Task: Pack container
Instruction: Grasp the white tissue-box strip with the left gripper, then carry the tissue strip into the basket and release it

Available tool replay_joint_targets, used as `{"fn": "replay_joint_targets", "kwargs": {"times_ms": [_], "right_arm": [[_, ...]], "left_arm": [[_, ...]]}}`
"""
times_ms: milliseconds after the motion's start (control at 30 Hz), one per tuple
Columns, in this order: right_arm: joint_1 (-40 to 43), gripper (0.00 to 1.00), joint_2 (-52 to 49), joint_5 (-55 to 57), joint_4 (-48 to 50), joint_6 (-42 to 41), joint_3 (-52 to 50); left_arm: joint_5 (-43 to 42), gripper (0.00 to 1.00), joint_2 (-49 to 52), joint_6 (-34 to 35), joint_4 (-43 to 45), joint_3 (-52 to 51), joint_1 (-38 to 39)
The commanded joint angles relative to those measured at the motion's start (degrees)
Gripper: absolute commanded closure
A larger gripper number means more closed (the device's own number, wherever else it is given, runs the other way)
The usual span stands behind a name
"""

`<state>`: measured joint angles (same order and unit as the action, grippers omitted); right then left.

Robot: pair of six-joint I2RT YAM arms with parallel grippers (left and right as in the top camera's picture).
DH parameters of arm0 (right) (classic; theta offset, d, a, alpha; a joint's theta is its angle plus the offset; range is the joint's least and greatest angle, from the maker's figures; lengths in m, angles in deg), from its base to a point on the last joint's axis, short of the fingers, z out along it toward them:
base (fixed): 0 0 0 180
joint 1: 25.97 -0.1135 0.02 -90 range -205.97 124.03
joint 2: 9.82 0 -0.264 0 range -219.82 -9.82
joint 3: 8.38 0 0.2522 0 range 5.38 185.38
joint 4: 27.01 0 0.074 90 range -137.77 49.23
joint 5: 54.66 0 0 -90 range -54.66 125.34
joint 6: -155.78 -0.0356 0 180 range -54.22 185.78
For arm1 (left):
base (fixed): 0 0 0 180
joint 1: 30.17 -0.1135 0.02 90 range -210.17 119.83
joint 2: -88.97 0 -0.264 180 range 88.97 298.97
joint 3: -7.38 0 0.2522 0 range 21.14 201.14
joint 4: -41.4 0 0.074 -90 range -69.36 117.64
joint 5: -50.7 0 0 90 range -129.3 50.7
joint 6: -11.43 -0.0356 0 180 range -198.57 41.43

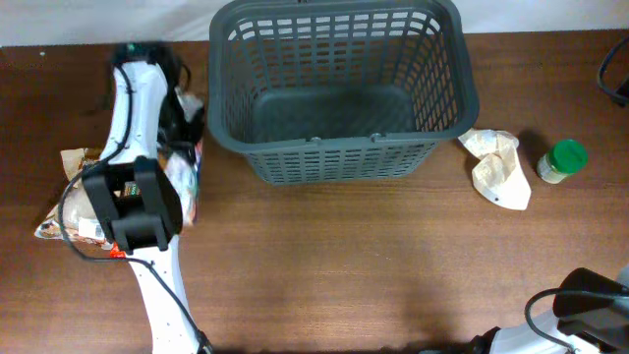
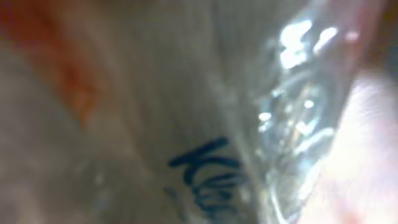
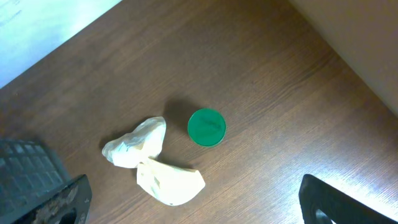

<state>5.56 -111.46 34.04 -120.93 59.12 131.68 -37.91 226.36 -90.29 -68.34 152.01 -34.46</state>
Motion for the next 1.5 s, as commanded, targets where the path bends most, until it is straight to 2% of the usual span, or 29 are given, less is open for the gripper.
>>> {"fn": "replay_joint_targets", "kwargs": {"times_ms": [0, 67, 133, 267, 367, 533, 600, 700, 833, 1033, 1233, 1267, 1300, 1333, 1400, 1467], "right_arm": [[0.0, 0.01, -0.4, 0.3, 0.0, 0.2, 0.6], [0.0, 0.01, -0.4, 0.3, 0.0, 0.2, 0.6], [0.0, 0.01, -0.4, 0.3, 0.0, 0.2, 0.6], [0.0, 0.01, -0.4, 0.3, 0.0, 0.2, 0.6], [0.0, 0.01, -0.4, 0.3, 0.0, 0.2, 0.6], [0.0, 0.01, -0.4, 0.3, 0.0, 0.2, 0.6], [0.0, 0.01, -0.4, 0.3, 0.0, 0.2, 0.6], [0.0, 0.01, -0.4, 0.3, 0.0, 0.2, 0.6], [0.0, 0.01, -0.4, 0.3, 0.0, 0.2, 0.6], [0.0, 0.01, -0.4, 0.3, 0.0, 0.2, 0.6], [0.0, 0.01, -0.4, 0.3, 0.0, 0.2, 0.6], [0.0, 0.01, -0.4, 0.3, 0.0, 0.2, 0.6], [0.0, 0.01, -0.4, 0.3, 0.0, 0.2, 0.6], [0.0, 0.01, -0.4, 0.3, 0.0, 0.2, 0.6], [0.0, 0.02, -0.4, 0.3, 0.0, 0.2, 0.6], [0.0, 0.01, -0.4, 0.3, 0.0, 0.2, 0.6]], "left_arm": [[-1.0, 0.98, -5.7, 1.0, -0.7, 19.8, -0.2], [-1.0, 0.98, -8.7, 1.0, 0.4, 30.8, 0.0], [-1.0, 0.98, -10.3, 0.9, 1.8, 37.0, 0.3], [-1.0, 0.98, -13.7, -7.6, 5.3, 48.3, 2.8], [-1.1, 0.98, -17.8, -17.6, 9.5, 48.8, 6.6], [-1.0, 0.98, -20.1, -40.8, 9.7, 48.8, 17.6], [-1.0, 0.98, -19.7, -47.2, 9.7, 47.1, 22.1], [-1.2, 0.98, -18.4, -53.4, 10.9, 42.1, 27.8], [-1.2, 0.98, -14.4, -56.1, 17.0, 32.7, 31.5], [-1.0, 0.98, -4.4, -56.1, 26.2, 20.1, 31.9], [1.7, 0.98, 4.2, -56.1, 28.3, 19.4, 31.9], [2.0, 0.95, 4.5, -56.1, 28.3, 19.4, 31.9], [2.5, 0.64, 4.9, -55.7, 28.2, 19.4, 31.9], [3.2, 0.01, 4.8, -53.4, 28.2, 19.5, 32.0], [5.8, 0.01, 3.9, -47.4, 27.9, 20.4, 32.3], [9.4, 0.01, 1.2, -35.2, 26.6, 22.9, 32.8]]}}
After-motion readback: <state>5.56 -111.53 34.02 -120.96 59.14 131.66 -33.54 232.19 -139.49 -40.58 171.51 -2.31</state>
